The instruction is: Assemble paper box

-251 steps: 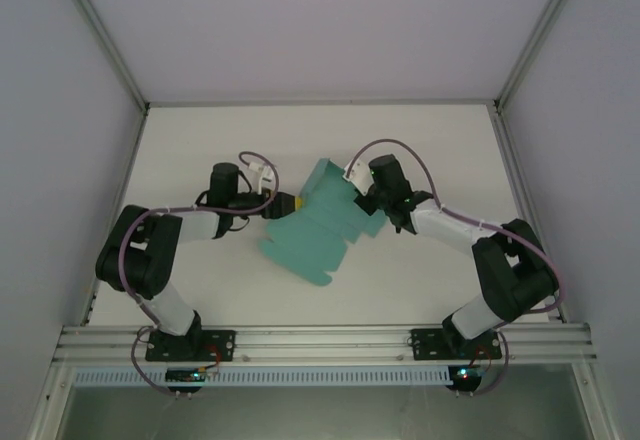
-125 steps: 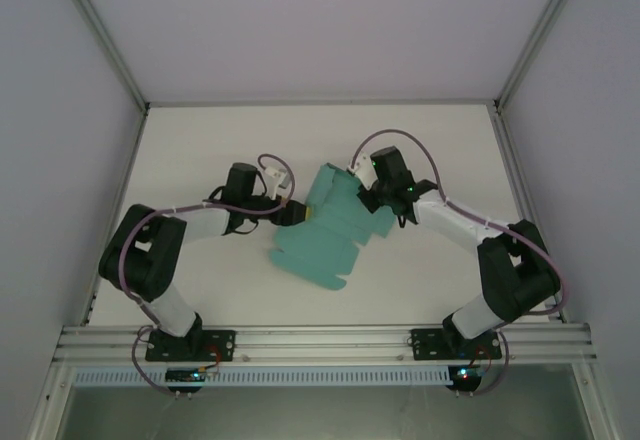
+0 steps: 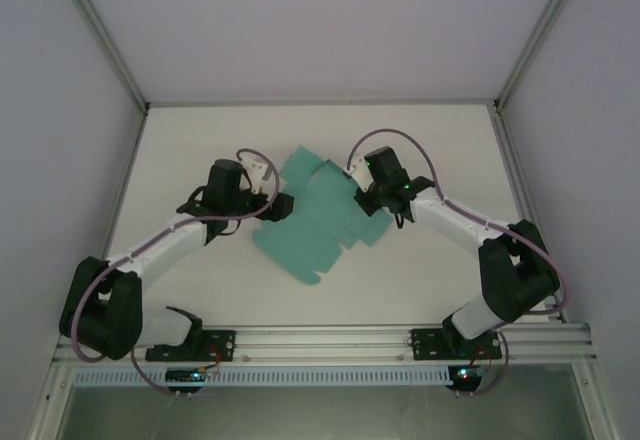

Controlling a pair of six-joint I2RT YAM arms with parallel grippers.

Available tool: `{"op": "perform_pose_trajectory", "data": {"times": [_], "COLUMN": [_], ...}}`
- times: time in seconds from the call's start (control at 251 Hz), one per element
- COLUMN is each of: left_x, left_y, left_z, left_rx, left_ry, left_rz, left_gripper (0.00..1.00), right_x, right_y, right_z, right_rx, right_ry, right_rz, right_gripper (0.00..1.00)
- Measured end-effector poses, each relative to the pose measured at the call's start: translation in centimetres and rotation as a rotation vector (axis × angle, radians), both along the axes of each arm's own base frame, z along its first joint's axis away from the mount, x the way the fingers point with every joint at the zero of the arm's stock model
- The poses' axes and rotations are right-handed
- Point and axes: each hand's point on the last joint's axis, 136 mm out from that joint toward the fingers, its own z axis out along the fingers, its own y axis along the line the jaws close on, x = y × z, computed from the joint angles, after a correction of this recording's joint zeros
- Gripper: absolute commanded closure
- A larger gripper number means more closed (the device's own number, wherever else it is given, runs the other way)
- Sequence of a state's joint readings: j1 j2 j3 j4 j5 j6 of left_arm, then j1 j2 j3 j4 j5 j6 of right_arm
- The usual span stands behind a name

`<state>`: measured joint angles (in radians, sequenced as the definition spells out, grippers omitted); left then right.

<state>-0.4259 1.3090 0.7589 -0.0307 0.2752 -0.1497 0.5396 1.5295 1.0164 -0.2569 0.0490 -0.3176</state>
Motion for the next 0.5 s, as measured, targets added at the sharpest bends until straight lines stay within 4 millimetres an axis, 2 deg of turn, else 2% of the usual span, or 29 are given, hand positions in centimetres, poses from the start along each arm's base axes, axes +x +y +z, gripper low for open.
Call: {"op": "perform_pose_trajectory", "data": {"times": [0.1,0.223,0.315,0.403,0.499], "left_x": [0.2,2.2,4.3,5.9,6.7], "left_y": [0.1,0.1,0.1,0.0,-0.4], "left_z": [-0.6,-0.8,-0.7,-1.1,-2.4], "left_rx": [0.016,0.019,0.016,0.01,0.009], "left_ry": [0.014,0.042,0.05,0.062,0.095], "left_rz": [0.006,0.067,0.106,0.124,0.128], "left_gripper": [0.0,0.21,0.29,0.5,0.52], "right_x": [0.0,-0.2,-0.3,-0.5,-0.8], "right_y": [0.1,0.6,1.1,1.5,1.7], "right_z": [0.1,0.1,0.2,0.2,-0.2], "right_rx": [-0.007,-0.022,-0.031,-0.036,-0.043], "right_ry": [-0.006,-0.017,-0.027,-0.04,-0.039], "right_rz": [0.005,0.031,0.056,0.079,0.093], "right_gripper": [1.0,1.0,1.0,1.0,1.0]}}
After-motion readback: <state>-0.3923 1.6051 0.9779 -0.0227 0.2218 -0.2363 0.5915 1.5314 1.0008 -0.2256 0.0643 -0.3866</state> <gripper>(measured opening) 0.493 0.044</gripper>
